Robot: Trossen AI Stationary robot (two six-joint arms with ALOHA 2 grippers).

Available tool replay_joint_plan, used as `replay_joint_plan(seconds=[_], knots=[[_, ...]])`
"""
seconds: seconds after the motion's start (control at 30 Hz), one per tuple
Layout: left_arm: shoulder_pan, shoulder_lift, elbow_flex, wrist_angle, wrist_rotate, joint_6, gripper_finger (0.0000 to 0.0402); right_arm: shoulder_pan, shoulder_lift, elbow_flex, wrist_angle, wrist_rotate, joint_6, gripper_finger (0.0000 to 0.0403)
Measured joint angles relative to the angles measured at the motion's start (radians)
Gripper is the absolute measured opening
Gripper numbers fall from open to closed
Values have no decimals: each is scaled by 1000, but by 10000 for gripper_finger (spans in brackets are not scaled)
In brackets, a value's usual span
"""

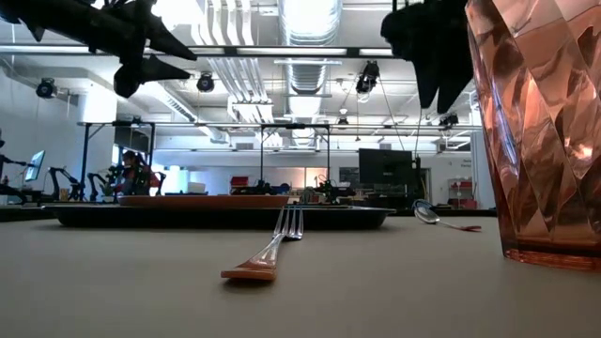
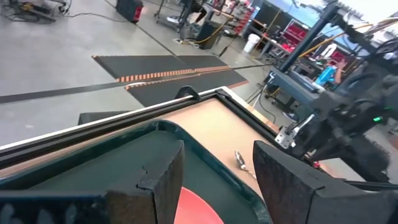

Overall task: Pick and place plate/cup/fork/spoon on tray
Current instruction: Put the orange glass to the top right of the orange plate on the black tray

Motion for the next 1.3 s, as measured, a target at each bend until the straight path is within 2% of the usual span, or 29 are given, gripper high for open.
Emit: replay_joint_plan(seconds=[0.2,0.37,0.47,0.67,0.9,1.1,1.3], knots=[[0,-36,-23,-27,19,0,173,1,-1,-36,97,-11,21,160],[0,-49,-26,-85,19,-1,173,17,-2,-17,231,-89,-34,160],[0,-49,-26,-85,19,-1,173,22,-2,18,248,-156,-68,160],[0,-49,-23,-84,19,-1,173,56,-3,108,145,-337,-79,160],[0,-49,-23,-66,18,-4,173,158,-3,211,-172,-423,68,160],[-1,-39,-22,-23,18,-4,173,267,-4,243,-185,-413,175,160],[0,-37,-20,-12,18,-4,173,342,45,236,-161,-306,148,160]])
